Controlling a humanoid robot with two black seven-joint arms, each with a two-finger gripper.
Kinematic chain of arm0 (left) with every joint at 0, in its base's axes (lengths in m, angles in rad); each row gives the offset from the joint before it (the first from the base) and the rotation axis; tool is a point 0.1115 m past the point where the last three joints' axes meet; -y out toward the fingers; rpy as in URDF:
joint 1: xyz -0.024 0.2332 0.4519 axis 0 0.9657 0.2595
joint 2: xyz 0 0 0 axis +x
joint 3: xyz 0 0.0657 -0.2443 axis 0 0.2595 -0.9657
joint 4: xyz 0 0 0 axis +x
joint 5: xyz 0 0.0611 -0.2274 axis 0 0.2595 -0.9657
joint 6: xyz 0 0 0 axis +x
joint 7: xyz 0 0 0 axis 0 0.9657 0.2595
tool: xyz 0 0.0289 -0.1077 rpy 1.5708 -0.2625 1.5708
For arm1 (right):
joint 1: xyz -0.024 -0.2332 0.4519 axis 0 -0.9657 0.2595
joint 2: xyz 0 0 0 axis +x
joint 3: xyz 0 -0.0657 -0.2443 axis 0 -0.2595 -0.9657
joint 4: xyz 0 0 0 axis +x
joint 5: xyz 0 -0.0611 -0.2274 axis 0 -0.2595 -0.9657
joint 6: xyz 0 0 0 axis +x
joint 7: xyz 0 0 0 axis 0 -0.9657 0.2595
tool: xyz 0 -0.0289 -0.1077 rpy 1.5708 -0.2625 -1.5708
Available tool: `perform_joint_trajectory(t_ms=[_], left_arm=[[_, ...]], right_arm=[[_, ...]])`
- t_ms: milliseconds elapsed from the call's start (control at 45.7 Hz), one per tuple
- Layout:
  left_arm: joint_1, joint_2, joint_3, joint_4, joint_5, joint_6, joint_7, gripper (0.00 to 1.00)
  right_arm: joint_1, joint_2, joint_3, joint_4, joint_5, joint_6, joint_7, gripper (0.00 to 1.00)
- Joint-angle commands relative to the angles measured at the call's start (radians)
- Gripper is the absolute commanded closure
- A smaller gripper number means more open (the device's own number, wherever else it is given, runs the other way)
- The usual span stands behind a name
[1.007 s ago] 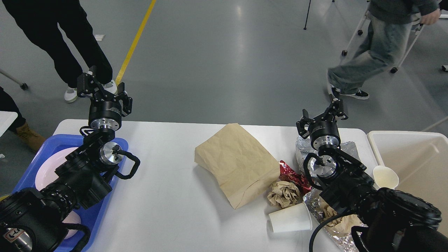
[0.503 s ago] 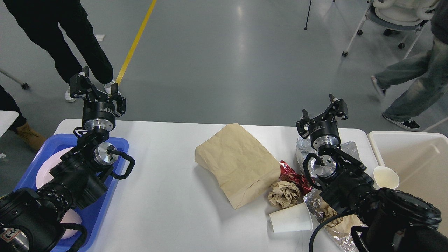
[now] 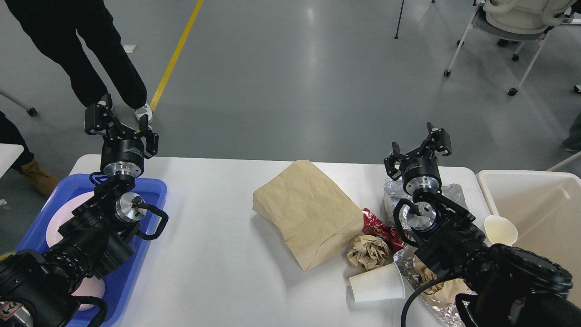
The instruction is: Tidy desktop
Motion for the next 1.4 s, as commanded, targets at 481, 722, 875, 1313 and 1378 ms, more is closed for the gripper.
perform_joint_trajectory(t_ms=[481,722,875,1313,1378], left_arm=[[0.108,0.091,0.012,0.0,0.018,-0.382,0.024,0.03],[0.151,0.108,0.006,0.0,0.009,-0.516,0.04,0.03],[0.151,0.108,0.006,0.0,0.007,-0.522,0.046,0.03],[0.152,0.106,0.001,0.0,0.007,-0.522,0.046,0.03],[0.152,0.106,0.001,0.0,0.006,-0.522,0.046,0.03]], right_arm=[[0.0,0.0,0.0,0.0,0.0,0.0,0.0,0.0],[0.001,0.0,0.0,0.0,0.0,0.0,0.0,0.0],[0.001,0.0,0.0,0.0,0.0,0.0,0.0,0.0],[0.0,-0.002,0.0,0.0,0.0,-0.001,0.0,0.0],[0.0,-0.002,0.0,0.0,0.0,-0.001,0.0,0.0]])
